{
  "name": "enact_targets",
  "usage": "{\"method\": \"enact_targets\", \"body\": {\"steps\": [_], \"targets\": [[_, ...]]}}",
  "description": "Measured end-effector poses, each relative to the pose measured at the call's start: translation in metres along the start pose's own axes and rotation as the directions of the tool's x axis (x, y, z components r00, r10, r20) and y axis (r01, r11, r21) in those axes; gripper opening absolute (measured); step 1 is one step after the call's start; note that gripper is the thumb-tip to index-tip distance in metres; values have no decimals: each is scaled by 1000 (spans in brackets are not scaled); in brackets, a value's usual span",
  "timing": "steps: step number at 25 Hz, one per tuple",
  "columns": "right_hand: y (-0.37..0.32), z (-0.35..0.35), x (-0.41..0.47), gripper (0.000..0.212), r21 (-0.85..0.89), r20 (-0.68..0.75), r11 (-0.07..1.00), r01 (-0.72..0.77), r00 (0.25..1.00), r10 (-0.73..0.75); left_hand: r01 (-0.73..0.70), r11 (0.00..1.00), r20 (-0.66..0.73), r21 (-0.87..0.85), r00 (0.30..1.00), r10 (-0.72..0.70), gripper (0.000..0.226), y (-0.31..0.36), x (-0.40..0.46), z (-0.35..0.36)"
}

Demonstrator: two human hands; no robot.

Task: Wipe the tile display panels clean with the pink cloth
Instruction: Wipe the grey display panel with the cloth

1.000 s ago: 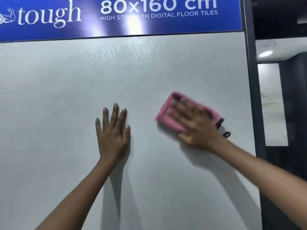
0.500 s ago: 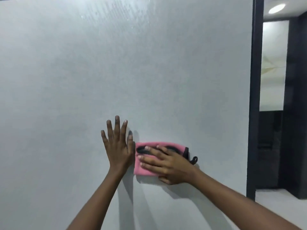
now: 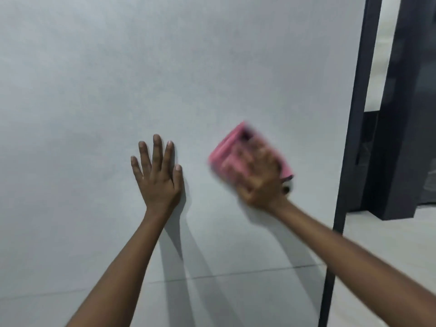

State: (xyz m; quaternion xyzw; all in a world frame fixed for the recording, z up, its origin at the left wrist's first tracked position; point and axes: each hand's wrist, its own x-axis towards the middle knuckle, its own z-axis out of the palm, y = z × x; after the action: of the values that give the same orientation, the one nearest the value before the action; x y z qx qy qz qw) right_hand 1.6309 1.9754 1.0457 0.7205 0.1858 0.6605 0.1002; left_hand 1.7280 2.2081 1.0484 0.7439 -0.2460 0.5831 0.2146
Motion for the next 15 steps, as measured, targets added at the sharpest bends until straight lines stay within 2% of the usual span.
{"method": "enact_targets", "body": {"steps": [1, 2, 3, 4, 5, 6, 8, 10, 11, 13, 14, 15], "targets": [[-35, 10, -35, 41, 90, 153, 970, 228, 959, -239, -5, 1000, 20, -1, 1000, 5, 54, -1, 2, -3], [-64, 15, -67, 40, 191, 293, 893, 408, 844, -448, 13, 1000, 38, -23, 999, -12, 54, 1, 1, -6], [-83, 15, -90, 42, 249, 394, 830, 499, 731, -558, 44, 997, 45, -63, 998, -42, 54, 4, -2, -10], [-90, 14, -104, 45, 263, 450, 812, 521, 678, -581, 69, 992, 40, -104, 997, -65, 54, 9, -11, -14], [-83, 10, -106, 47, 250, 454, 825, 507, 691, -562, 79, 987, 29, -138, 997, -76, 54, 15, -25, -16], [-67, 6, -99, 47, 208, 420, 860, 467, 751, -509, 71, 985, 21, -159, 997, -69, 55, 20, -45, -14], [-14, -11, -65, 45, 85, 285, 956, 281, 912, -294, 37, 986, 47, -160, 998, -30, 56, 23, -81, -3], [50, -34, -26, 46, -51, 92, 998, 33, 995, -29, 21, 996, 66, -84, 998, -15, 54, 16, -95, 14], [71, -45, -11, 47, -80, 8, 989, -128, 992, 129, 19, 999, 56, -48, 998, -16, 54, 12, -96, 22], [77, -47, -5, 50, -74, -136, 910, -407, 908, 395, 10, 1000, 19, -8, 1000, -10, 54, 7, -100, 30], [63, -42, -14, 50, -64, -159, 884, -464, 879, 450, 4, 1000, 0, -2, 1000, -4, 54, 7, -102, 31], [38, -35, -34, 48, -71, -112, 887, -456, 888, 447, 2, 1000, -9, -14, 1000, -2, 53, 8, -105, 31]]}}
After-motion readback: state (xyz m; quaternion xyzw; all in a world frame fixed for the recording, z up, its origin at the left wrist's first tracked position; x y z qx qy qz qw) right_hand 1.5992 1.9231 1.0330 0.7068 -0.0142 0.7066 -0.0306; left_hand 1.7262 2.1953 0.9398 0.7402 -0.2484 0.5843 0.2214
